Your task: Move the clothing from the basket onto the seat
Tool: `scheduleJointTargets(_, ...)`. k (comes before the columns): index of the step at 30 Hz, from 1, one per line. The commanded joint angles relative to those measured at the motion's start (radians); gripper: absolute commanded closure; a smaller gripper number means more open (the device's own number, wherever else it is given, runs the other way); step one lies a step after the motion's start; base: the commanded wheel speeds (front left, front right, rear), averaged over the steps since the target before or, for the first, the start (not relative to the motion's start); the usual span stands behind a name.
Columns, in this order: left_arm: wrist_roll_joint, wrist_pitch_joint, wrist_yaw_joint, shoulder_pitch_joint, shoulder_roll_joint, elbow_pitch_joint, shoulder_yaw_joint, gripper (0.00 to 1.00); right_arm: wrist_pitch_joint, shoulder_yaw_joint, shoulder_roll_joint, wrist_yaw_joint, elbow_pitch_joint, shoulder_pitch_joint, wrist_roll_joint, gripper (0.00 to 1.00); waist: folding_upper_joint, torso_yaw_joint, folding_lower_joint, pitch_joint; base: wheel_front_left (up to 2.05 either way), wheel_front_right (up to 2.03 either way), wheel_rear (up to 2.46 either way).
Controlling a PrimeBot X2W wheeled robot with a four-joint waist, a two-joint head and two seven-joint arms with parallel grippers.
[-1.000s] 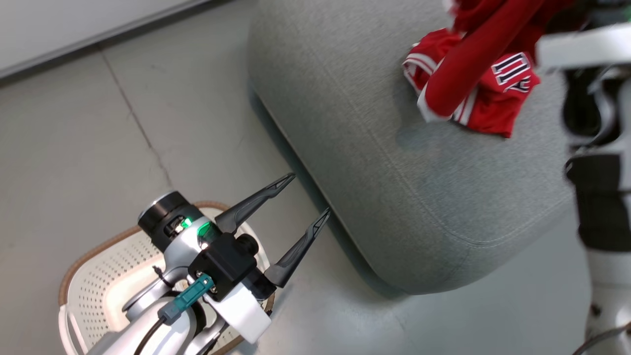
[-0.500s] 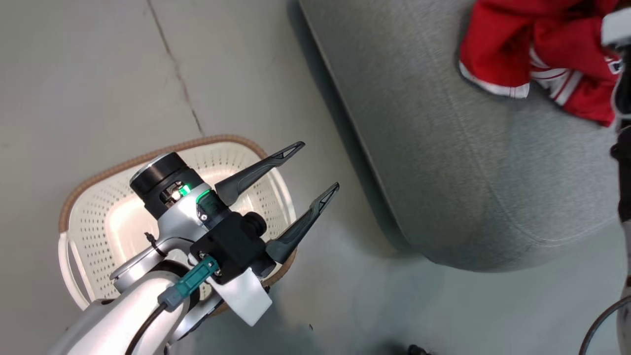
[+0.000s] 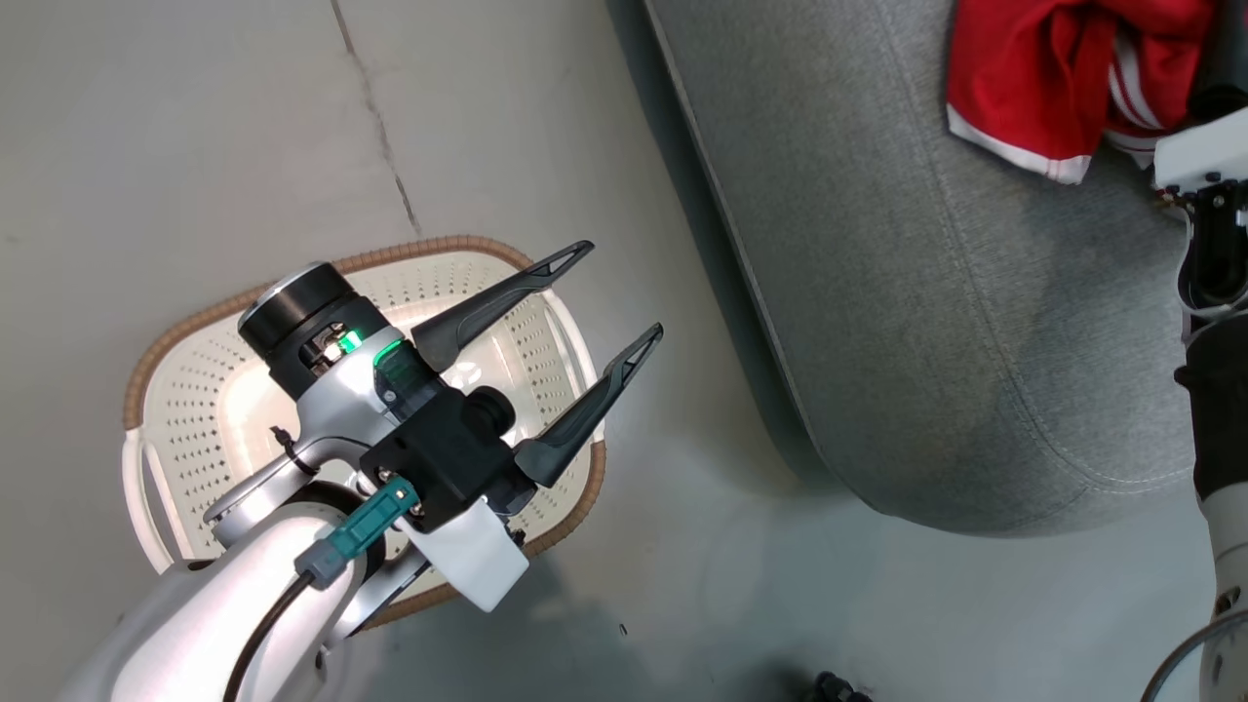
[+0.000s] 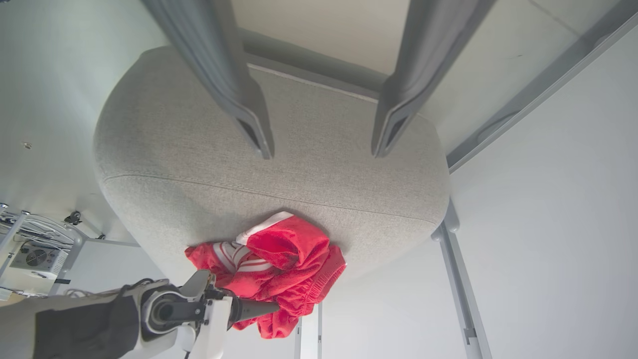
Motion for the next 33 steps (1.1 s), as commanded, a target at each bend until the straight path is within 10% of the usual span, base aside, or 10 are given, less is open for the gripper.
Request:
scheduleJointTargets(1,-0.009,-0.015,0.013,0.014,-0.005,0.011,0.006,0.0,-0.001,0.0,-0.008,0.0,-0.029,0.028,-0.016,0.0,0.0,-0.002,0.0,-0.032,0.0,0.0,0.0)
scheduleJointTargets(33,-0.235,-0.254,0.309,0.358,-0.169,0.222,0.26,0.0,0.077,0.108,0.082,0.0,-0.799,0.755,-0.216,0.0,0.0,0.229,0.0,-0.475,0.0,0.0,0.0)
